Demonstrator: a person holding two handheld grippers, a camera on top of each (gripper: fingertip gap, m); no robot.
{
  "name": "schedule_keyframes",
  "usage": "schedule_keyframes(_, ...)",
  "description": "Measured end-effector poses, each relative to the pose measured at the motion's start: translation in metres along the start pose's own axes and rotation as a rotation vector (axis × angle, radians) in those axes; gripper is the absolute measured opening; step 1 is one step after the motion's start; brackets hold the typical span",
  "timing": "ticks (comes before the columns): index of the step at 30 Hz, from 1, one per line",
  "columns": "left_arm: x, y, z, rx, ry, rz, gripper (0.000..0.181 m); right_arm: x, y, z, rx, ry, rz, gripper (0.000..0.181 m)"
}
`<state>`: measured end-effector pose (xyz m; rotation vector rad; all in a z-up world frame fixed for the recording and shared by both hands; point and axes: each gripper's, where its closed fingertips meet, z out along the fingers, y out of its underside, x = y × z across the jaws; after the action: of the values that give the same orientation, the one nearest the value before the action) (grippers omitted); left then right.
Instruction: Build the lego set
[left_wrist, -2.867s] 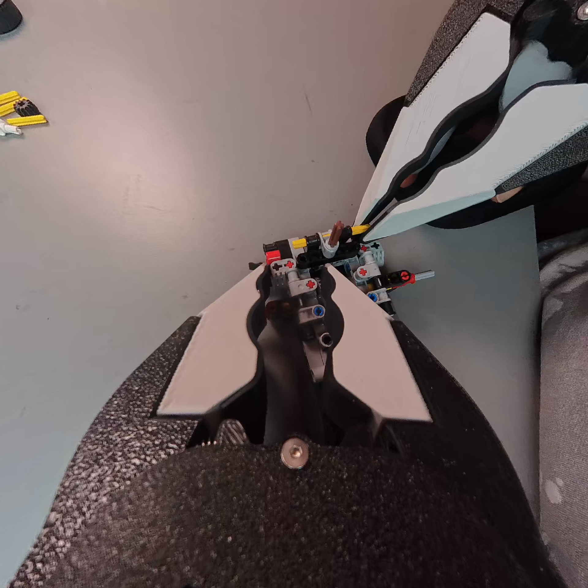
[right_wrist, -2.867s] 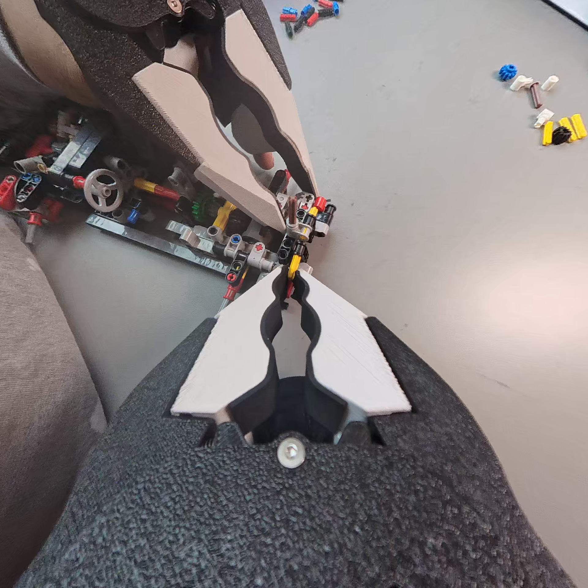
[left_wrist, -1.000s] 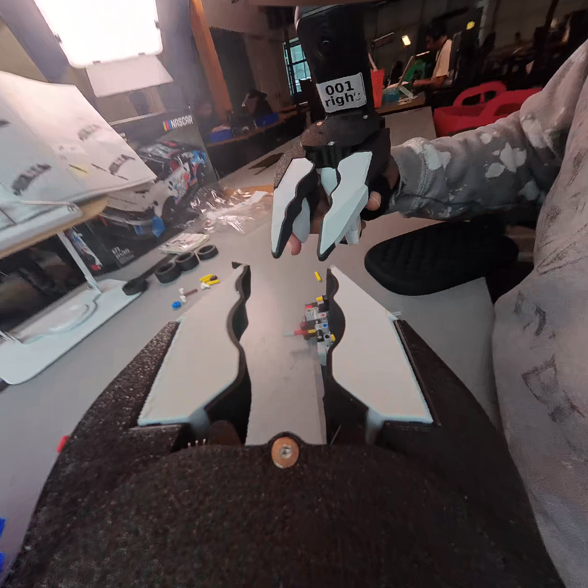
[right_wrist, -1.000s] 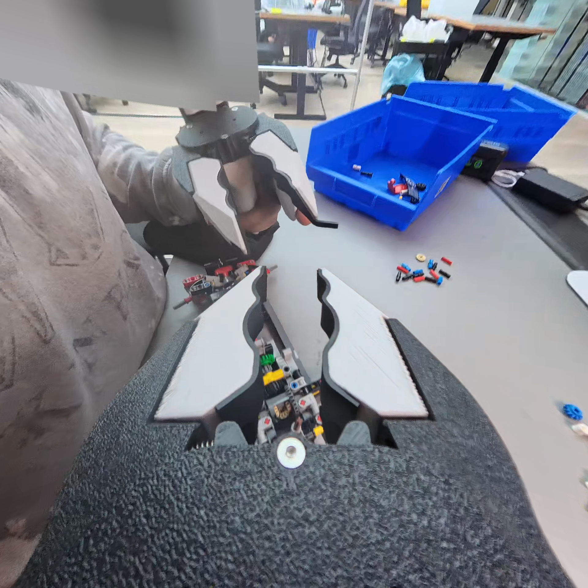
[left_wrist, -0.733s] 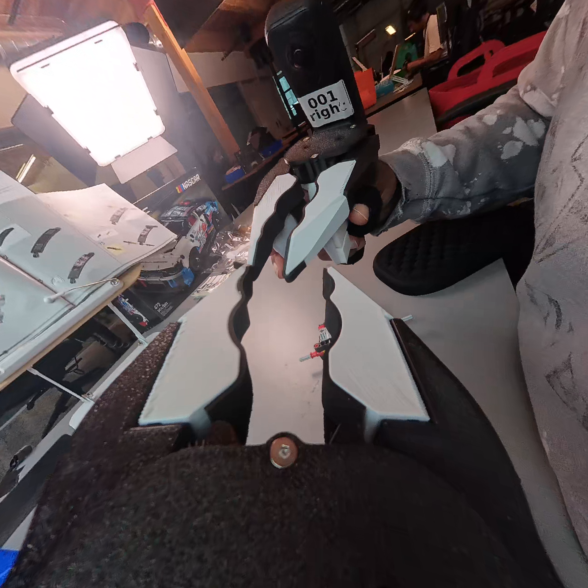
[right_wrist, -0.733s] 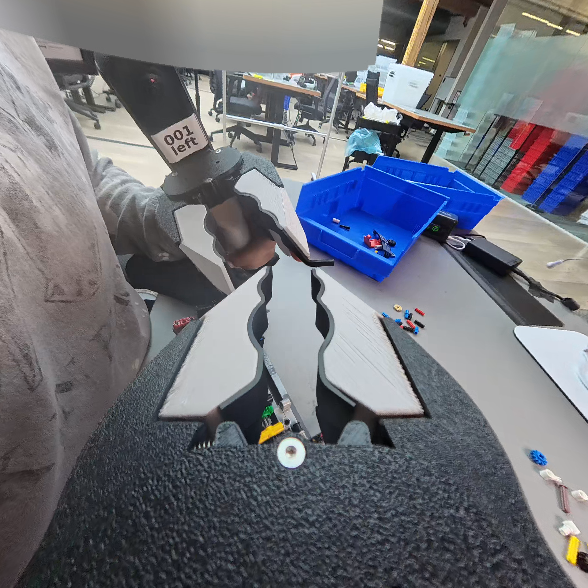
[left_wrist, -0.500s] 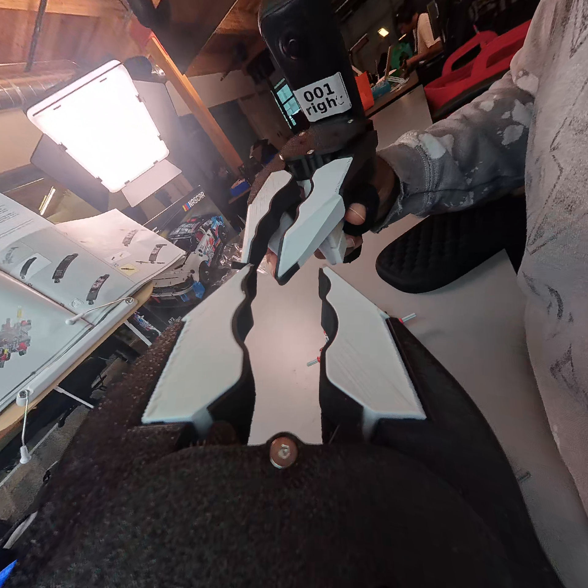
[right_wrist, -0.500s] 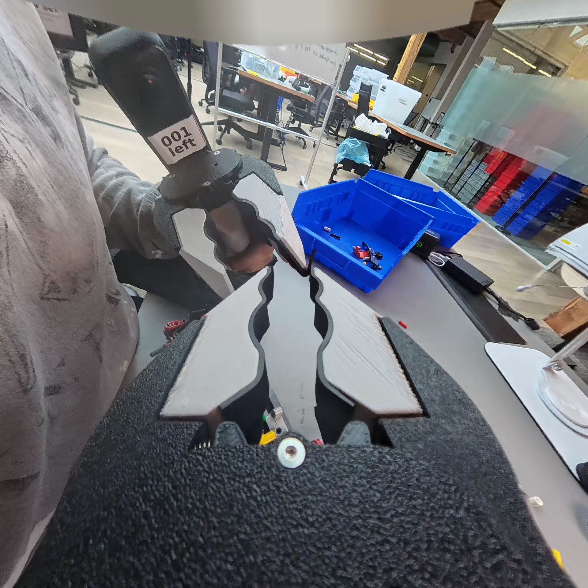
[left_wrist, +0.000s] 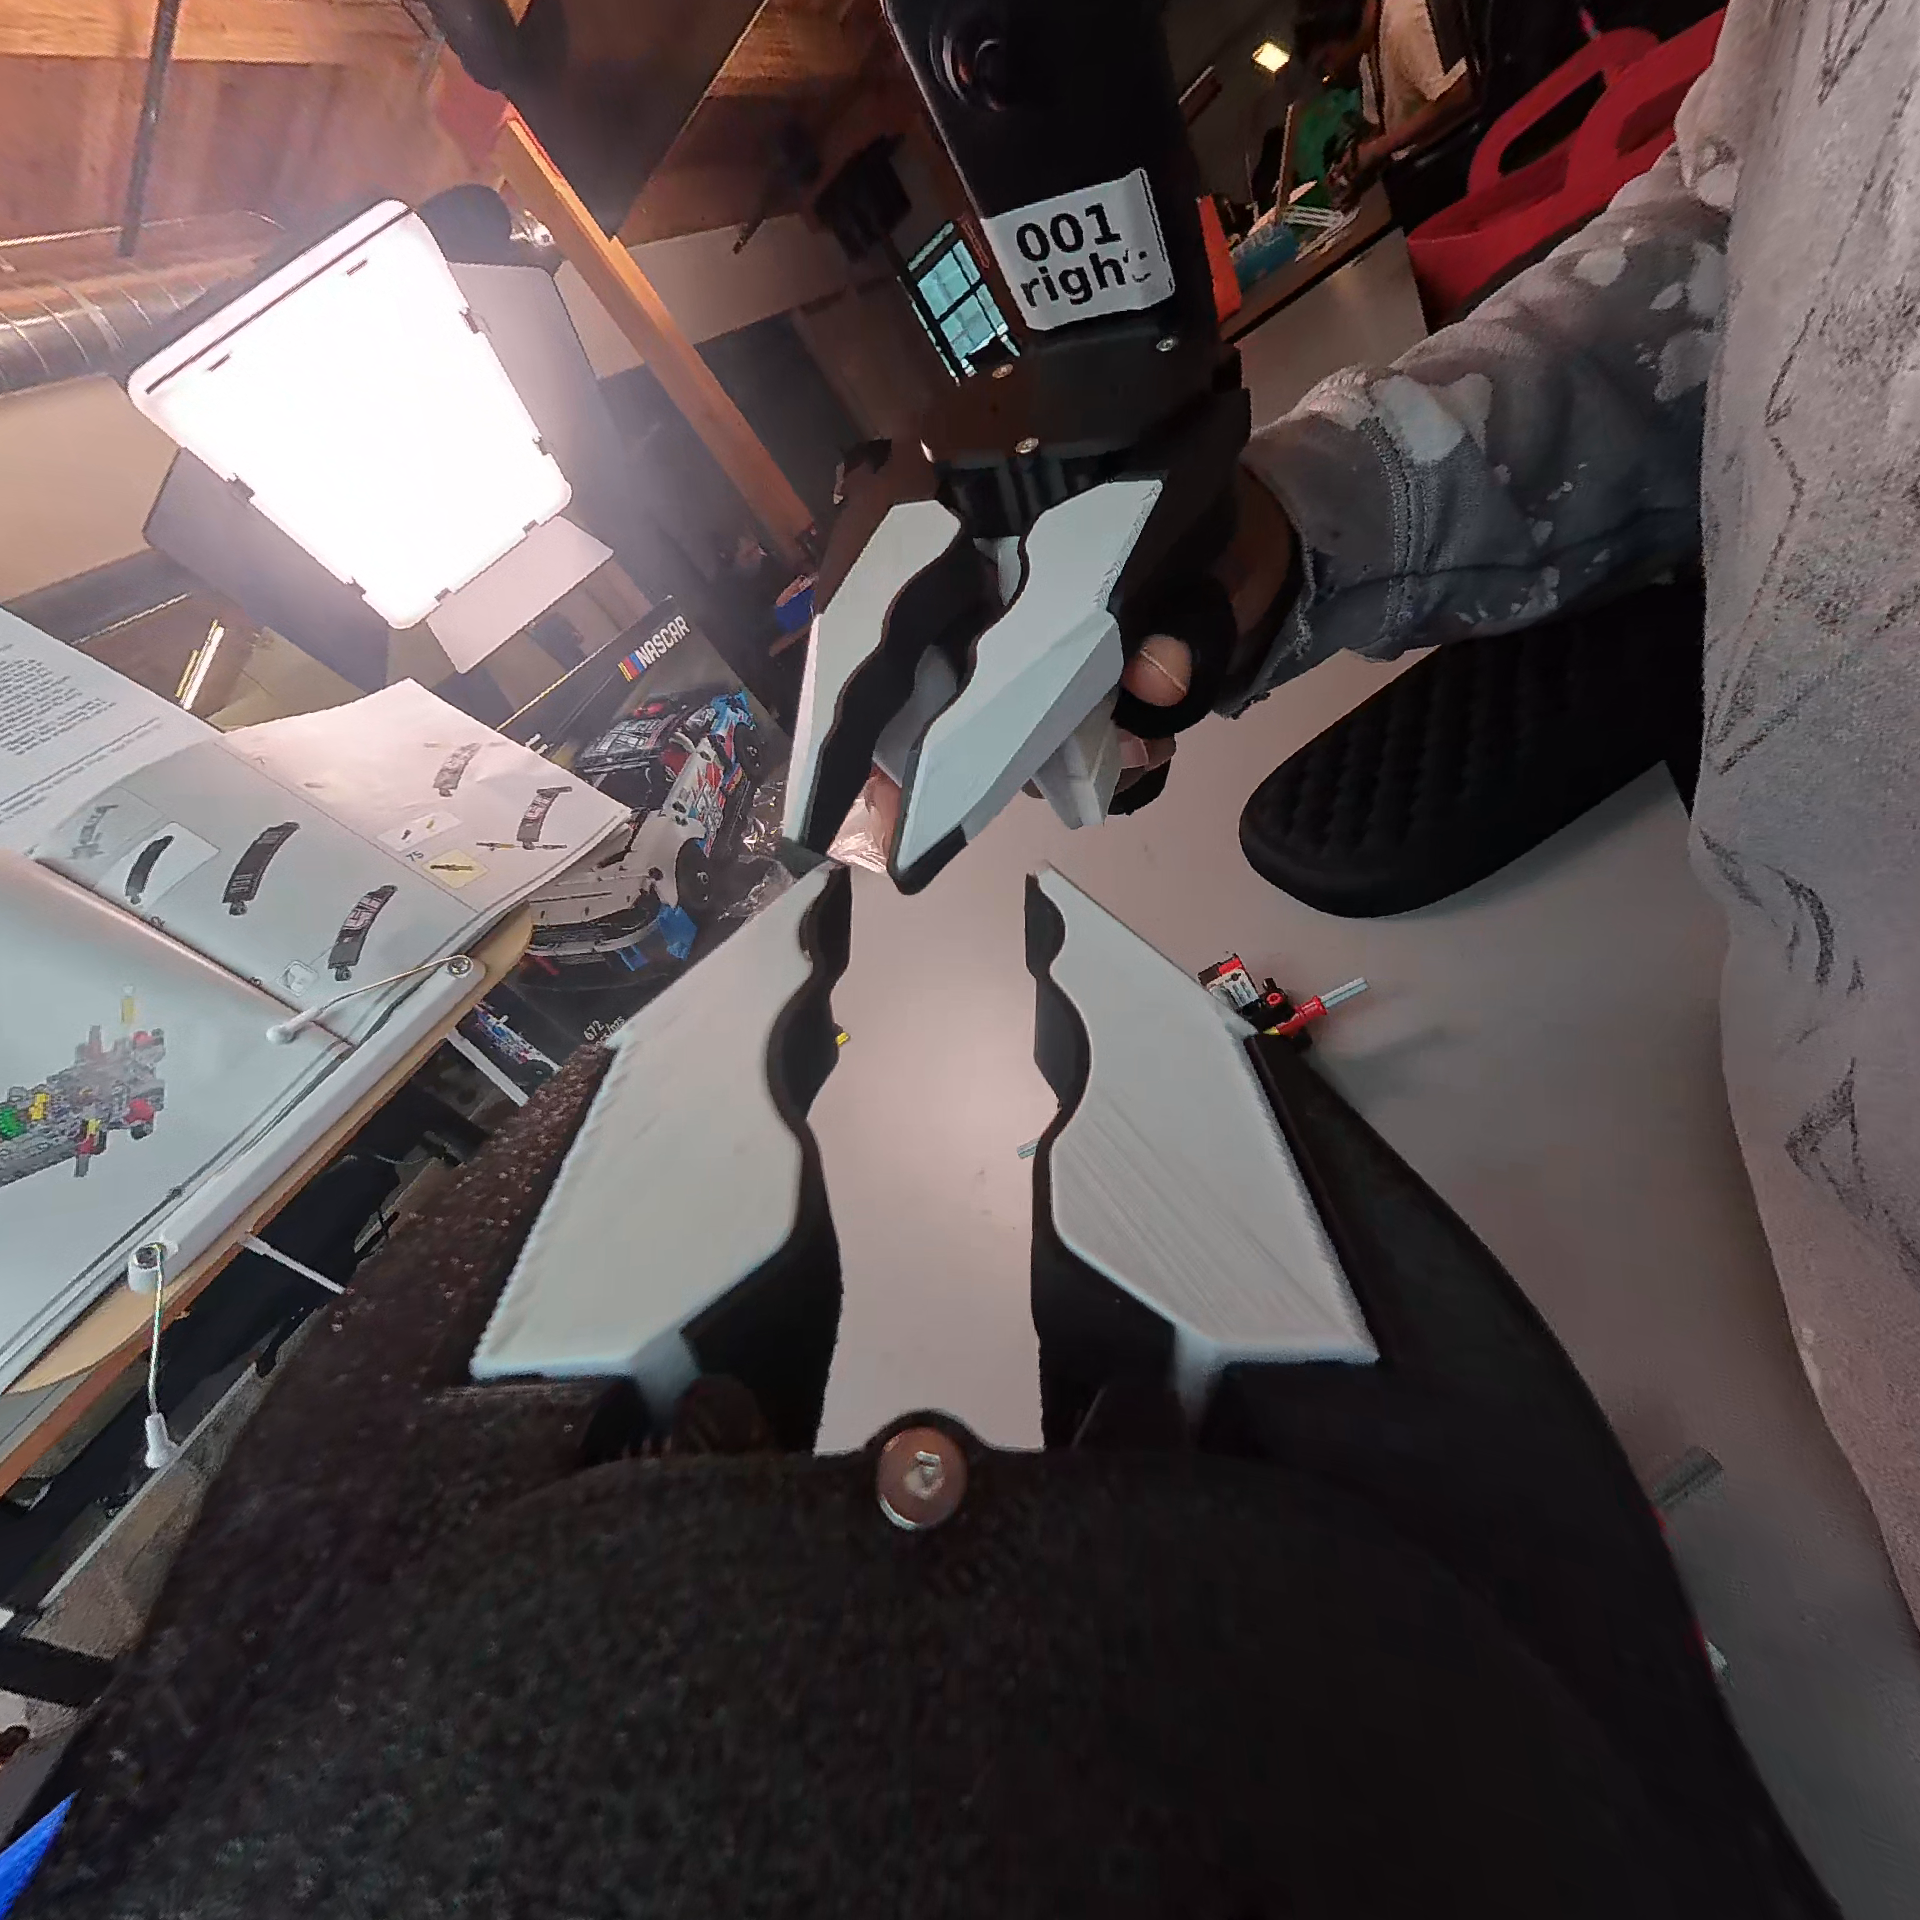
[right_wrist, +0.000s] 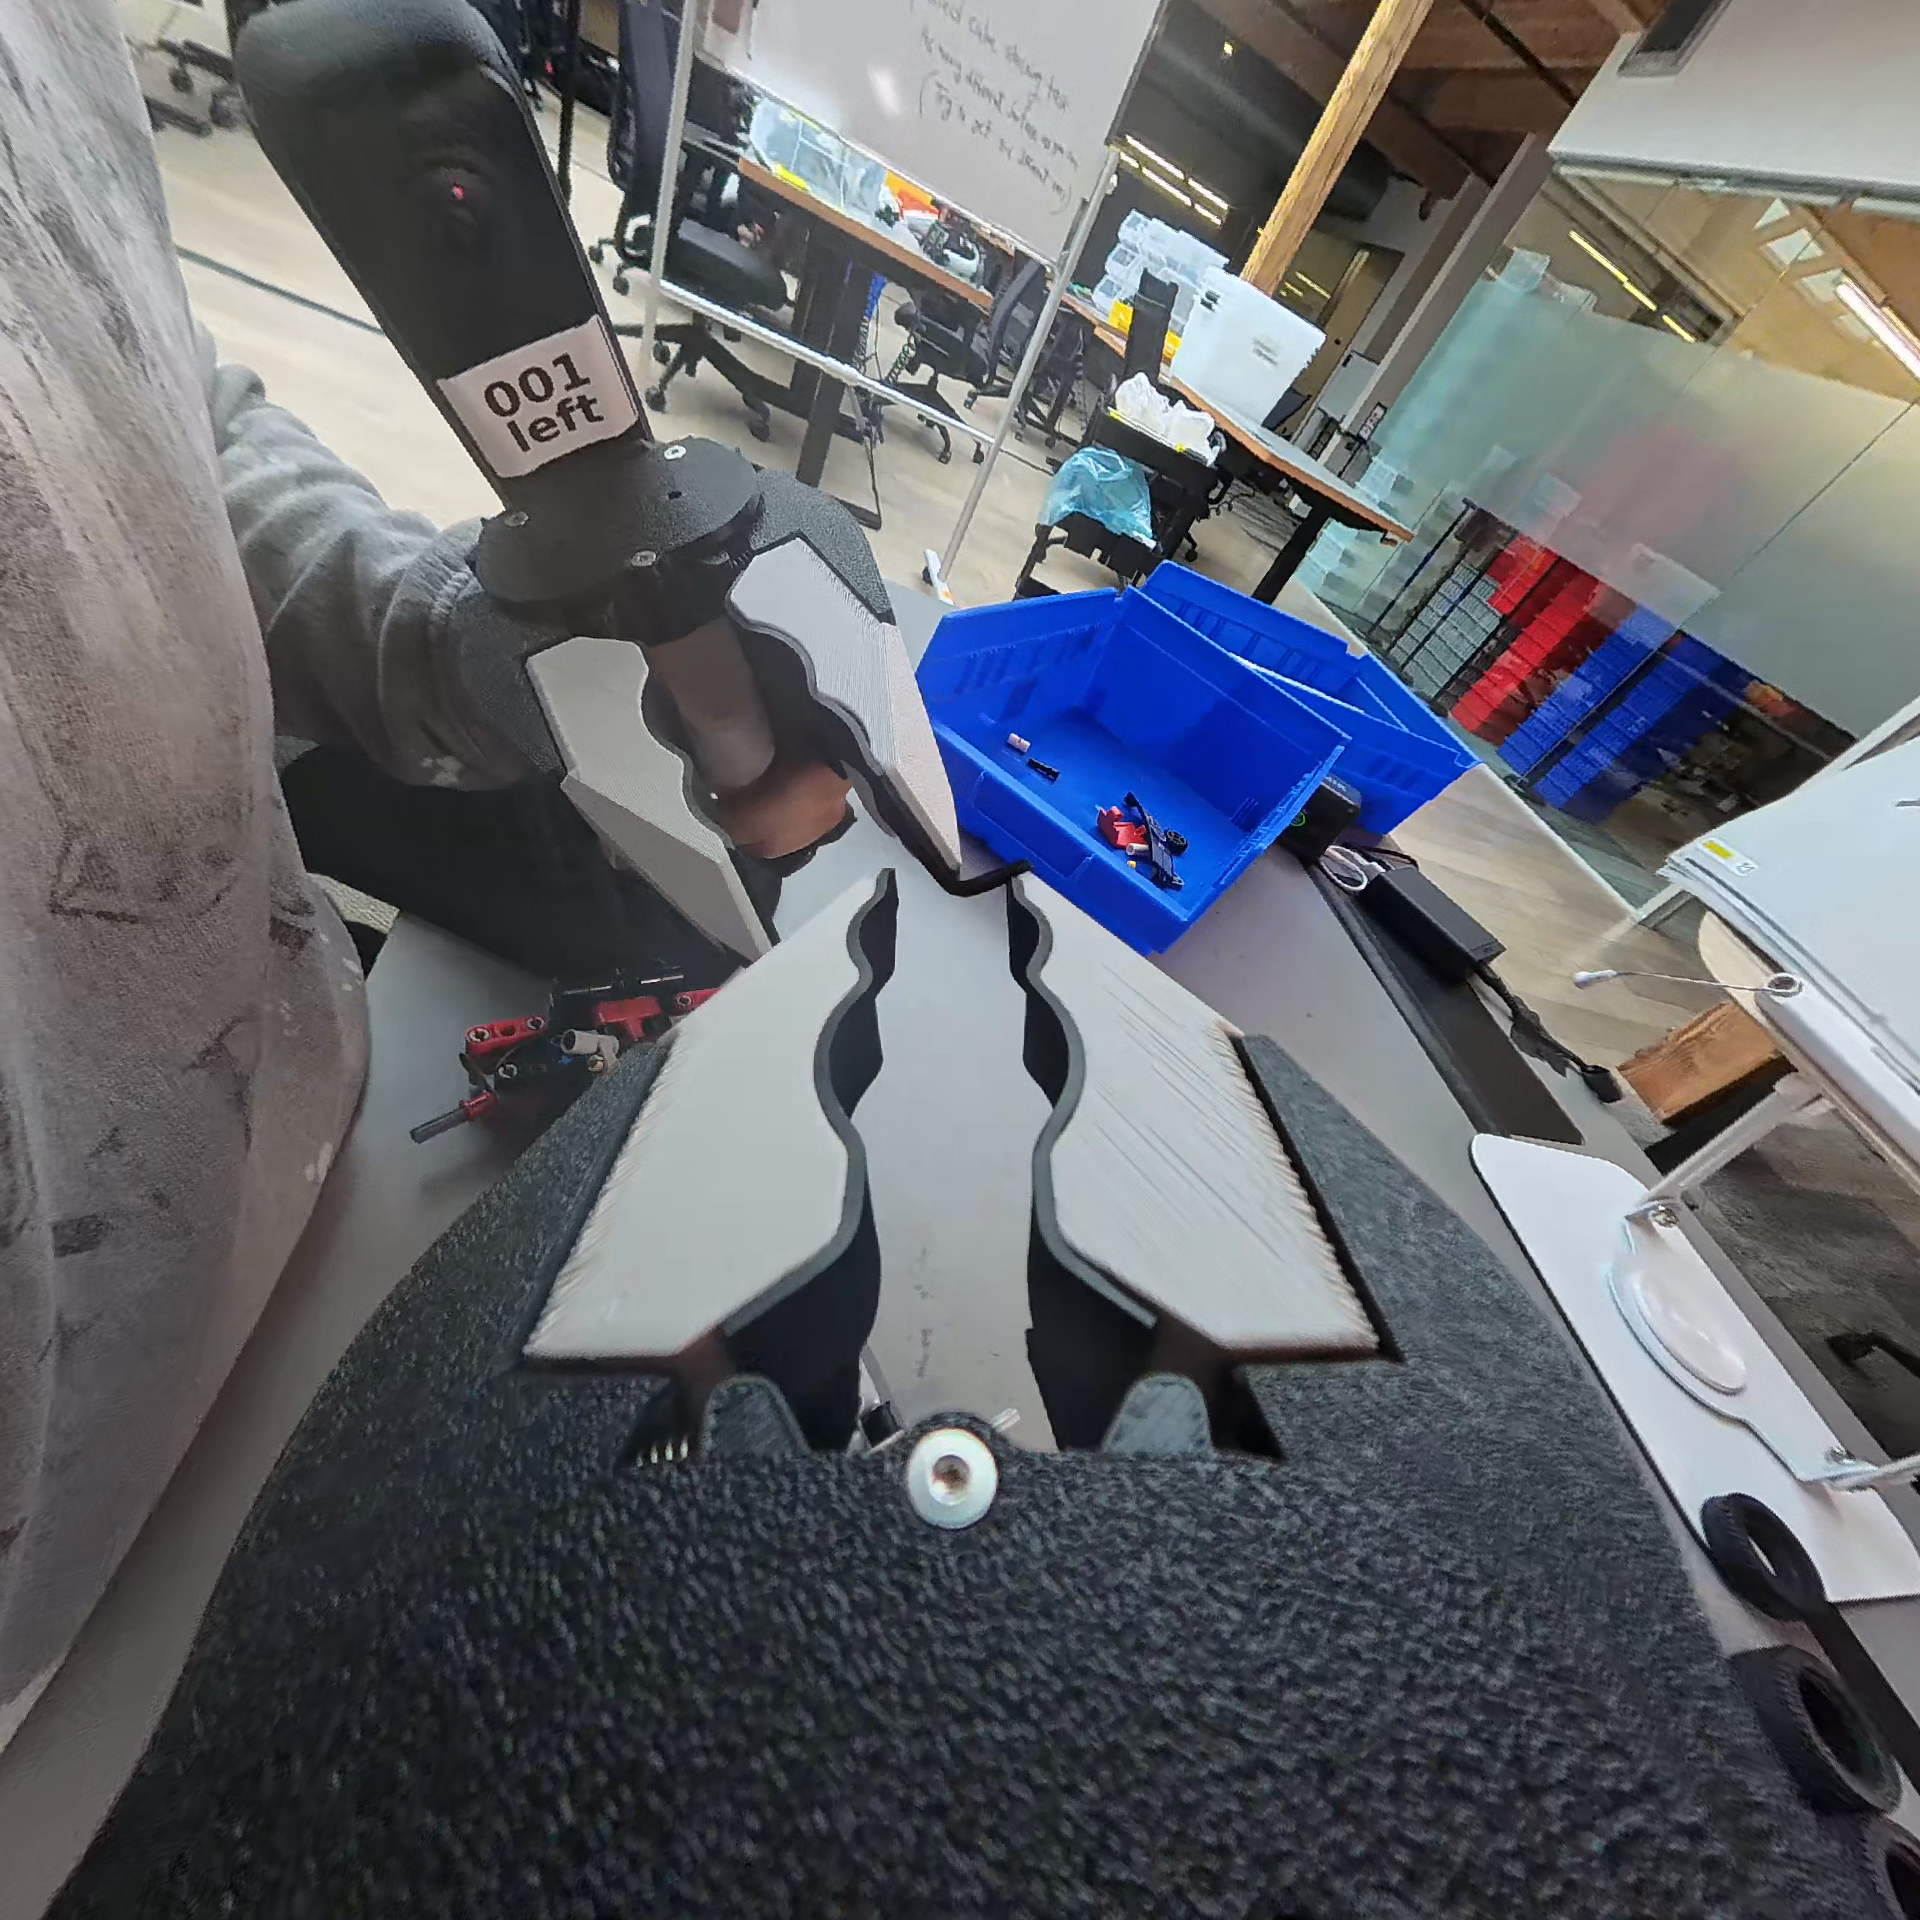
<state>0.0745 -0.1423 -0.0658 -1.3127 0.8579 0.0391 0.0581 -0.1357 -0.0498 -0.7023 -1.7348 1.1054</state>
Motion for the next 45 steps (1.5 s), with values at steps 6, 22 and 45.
schedule_keyframes(6, -0.002, -0.001, 0.000, 0.016, -0.007, -0.030, 0.034, 0.001, -0.003, -0.006, 0.060, 0.031, 0.047, 0.012)
schedule_keyframes(22, 0.002, -0.023, -0.003, 0.155, 0.053, -0.159, 0.027, -0.009, -0.019, -0.006, 0.292, -0.045, 0.307, 0.009)
schedule_keyframes(45, -0.005, -0.040, -0.011, 0.301, 0.083, -0.284, 0.010, -0.015, -0.036, -0.009, 0.365, -0.116, 0.295, 0.012)
